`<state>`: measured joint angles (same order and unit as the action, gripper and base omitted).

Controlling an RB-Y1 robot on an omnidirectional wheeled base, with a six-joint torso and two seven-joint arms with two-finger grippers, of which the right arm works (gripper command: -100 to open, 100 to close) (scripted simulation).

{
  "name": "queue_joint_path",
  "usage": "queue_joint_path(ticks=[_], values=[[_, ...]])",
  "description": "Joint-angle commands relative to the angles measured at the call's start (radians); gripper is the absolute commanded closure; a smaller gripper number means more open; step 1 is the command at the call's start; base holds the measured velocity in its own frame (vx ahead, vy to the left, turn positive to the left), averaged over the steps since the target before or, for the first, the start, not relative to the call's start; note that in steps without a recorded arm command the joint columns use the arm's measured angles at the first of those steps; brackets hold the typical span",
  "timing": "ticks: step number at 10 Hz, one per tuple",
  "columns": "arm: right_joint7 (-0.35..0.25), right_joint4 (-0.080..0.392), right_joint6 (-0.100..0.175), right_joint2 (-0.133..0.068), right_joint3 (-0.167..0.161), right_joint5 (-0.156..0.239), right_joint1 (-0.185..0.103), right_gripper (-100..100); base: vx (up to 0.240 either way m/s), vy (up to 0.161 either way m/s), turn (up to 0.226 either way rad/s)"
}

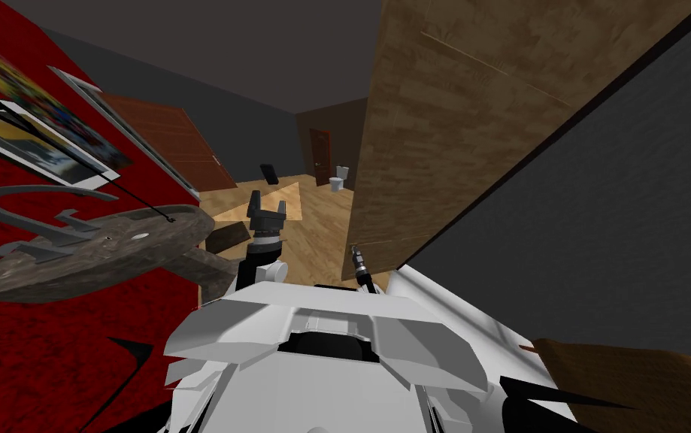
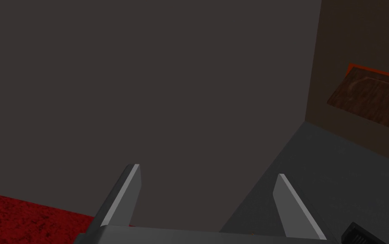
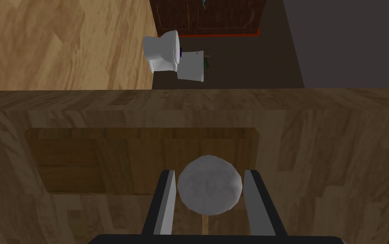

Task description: Push the door open

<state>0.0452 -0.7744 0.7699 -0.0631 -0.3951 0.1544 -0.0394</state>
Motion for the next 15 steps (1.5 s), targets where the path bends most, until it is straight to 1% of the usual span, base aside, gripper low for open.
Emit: queue_joint_path(ticks=[1, 4, 5, 6, 7, 8, 9, 10, 11, 12, 15], values=[[0.005, 0.005, 0.009, -0.003, 0.024, 0.008, -0.016, 100, 0.172, 0.146, -0.069], [0.019, 0.015, 0.001, 0.002, 0.079, 0.027, -0.028, 100, 0.171, 0.163, -0.084], [0.019, 0.015, 0.001, 0.002, 0.079, 0.027, -0.028, 100, 0.148, 0.108, -0.033], [0.026, 0.019, -0.003, 0.007, 0.105, 0.036, -0.034, 100, 0.109, 0.129, -0.089], [0.028, 0.021, -0.004, 0.008, 0.112, 0.039, -0.035, 100, 0.126, 0.168, -0.072], [0.033, 0.024, -0.007, 0.013, 0.130, 0.045, -0.039, 100, 0.173, 0.141, -0.087], [0.035, 0.025, -0.008, 0.016, 0.138, 0.047, -0.041, 100, 0.195, 0.122, -0.068], [0.036, 0.024, -0.012, 0.015, 0.130, 0.044, -0.028, 100, 0.088, 0.049, -0.029], [0.041, 0.026, -0.010, 0.009, 0.150, 0.051, -0.033, 100, 0.133, 0.046, -0.038], [0.043, 0.028, -0.009, 0.006, 0.161, 0.054, -0.035, 100, 0.177, 0.098, -0.061], [0.054, 0.037, -0.005, 0.002, 0.204, 0.068, -0.043, 100, 0.222, 0.124, -0.068]])
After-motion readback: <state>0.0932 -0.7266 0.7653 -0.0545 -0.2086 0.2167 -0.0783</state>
